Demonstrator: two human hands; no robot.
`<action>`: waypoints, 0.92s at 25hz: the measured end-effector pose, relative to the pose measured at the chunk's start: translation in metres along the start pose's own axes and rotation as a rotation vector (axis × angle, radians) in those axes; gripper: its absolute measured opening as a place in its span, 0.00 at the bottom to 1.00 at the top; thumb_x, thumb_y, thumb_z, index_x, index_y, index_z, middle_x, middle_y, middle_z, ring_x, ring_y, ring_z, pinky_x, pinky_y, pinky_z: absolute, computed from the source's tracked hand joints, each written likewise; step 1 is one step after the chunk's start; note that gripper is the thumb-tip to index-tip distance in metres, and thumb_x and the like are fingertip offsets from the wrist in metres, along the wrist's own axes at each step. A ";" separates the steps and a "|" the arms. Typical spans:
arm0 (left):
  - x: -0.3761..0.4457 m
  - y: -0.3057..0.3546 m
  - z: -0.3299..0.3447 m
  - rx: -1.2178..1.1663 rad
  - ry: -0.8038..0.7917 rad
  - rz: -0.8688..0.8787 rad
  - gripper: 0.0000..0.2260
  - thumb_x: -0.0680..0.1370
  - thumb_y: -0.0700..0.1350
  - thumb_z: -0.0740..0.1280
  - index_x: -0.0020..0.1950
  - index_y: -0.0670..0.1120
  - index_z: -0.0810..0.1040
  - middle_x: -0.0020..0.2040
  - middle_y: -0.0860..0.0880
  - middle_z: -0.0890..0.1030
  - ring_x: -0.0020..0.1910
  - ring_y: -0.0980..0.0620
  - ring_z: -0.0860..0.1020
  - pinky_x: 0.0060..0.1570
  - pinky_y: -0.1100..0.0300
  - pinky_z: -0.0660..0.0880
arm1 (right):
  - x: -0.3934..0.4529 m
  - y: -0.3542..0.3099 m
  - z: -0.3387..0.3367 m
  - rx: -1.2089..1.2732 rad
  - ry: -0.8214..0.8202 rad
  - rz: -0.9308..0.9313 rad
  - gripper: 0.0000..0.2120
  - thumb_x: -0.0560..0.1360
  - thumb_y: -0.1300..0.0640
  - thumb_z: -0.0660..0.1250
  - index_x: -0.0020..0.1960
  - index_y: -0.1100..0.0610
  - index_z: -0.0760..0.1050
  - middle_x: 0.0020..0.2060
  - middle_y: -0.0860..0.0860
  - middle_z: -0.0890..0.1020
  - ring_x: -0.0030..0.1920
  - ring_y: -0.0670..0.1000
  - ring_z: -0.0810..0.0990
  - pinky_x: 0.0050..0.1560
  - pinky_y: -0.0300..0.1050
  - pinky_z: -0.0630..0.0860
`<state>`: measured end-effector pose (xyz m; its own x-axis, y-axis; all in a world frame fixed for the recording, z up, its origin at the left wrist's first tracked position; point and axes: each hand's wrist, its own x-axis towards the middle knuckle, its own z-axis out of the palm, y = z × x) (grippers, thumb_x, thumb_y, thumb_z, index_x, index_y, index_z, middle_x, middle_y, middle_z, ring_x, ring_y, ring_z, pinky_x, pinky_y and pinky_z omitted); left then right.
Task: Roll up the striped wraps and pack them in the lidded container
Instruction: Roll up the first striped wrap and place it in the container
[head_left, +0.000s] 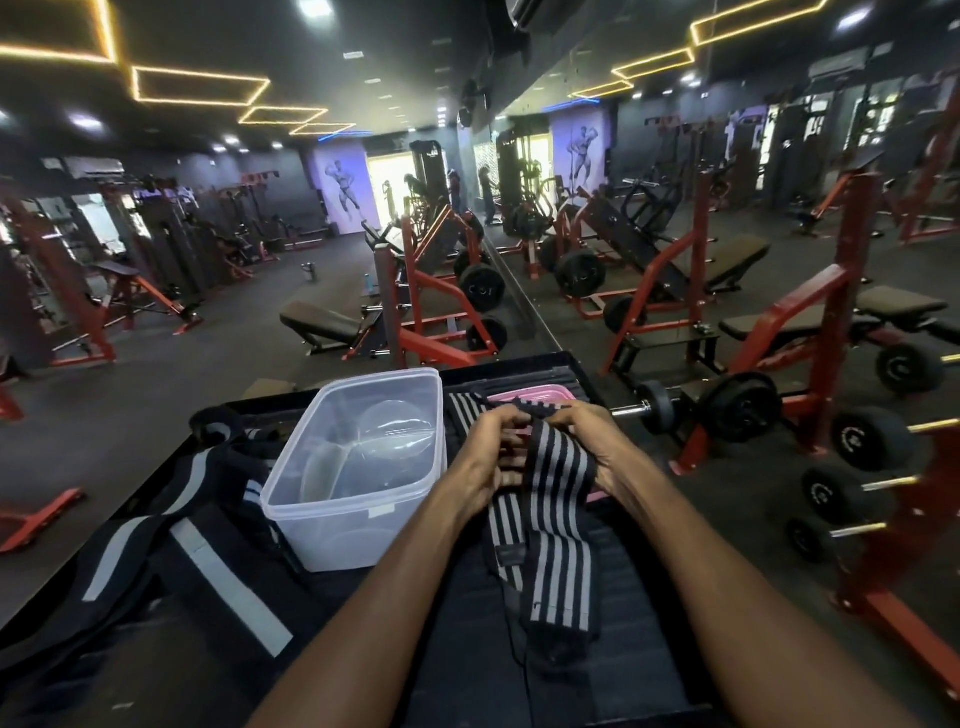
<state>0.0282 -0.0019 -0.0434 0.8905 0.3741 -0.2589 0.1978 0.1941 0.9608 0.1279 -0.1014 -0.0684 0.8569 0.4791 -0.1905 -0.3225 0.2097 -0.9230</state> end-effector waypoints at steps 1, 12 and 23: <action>0.002 0.000 -0.001 0.010 -0.028 -0.030 0.10 0.77 0.51 0.63 0.43 0.47 0.78 0.30 0.51 0.76 0.28 0.53 0.73 0.29 0.62 0.73 | 0.001 0.002 0.000 -0.036 -0.015 -0.023 0.10 0.71 0.73 0.63 0.44 0.63 0.79 0.38 0.60 0.83 0.35 0.54 0.83 0.39 0.44 0.81; 0.024 -0.017 -0.007 -0.036 -0.054 -0.035 0.05 0.80 0.37 0.65 0.53 0.38 0.80 0.38 0.44 0.84 0.32 0.49 0.83 0.29 0.60 0.80 | 0.012 0.004 -0.023 -0.407 -0.070 -0.378 0.06 0.73 0.65 0.74 0.50 0.62 0.82 0.46 0.57 0.86 0.44 0.49 0.84 0.49 0.43 0.80; 0.029 -0.027 -0.010 -0.012 0.162 0.233 0.02 0.76 0.43 0.74 0.45 0.45 0.82 0.43 0.44 0.86 0.40 0.50 0.84 0.33 0.59 0.80 | 0.005 0.011 -0.032 -0.416 -0.151 -0.327 0.05 0.74 0.65 0.72 0.49 0.60 0.82 0.43 0.57 0.86 0.43 0.50 0.85 0.46 0.41 0.81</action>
<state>0.0443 0.0125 -0.0779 0.8342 0.5497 -0.0446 -0.0102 0.0962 0.9953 0.1412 -0.1240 -0.0897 0.8086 0.5687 0.1506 0.1639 0.0280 -0.9861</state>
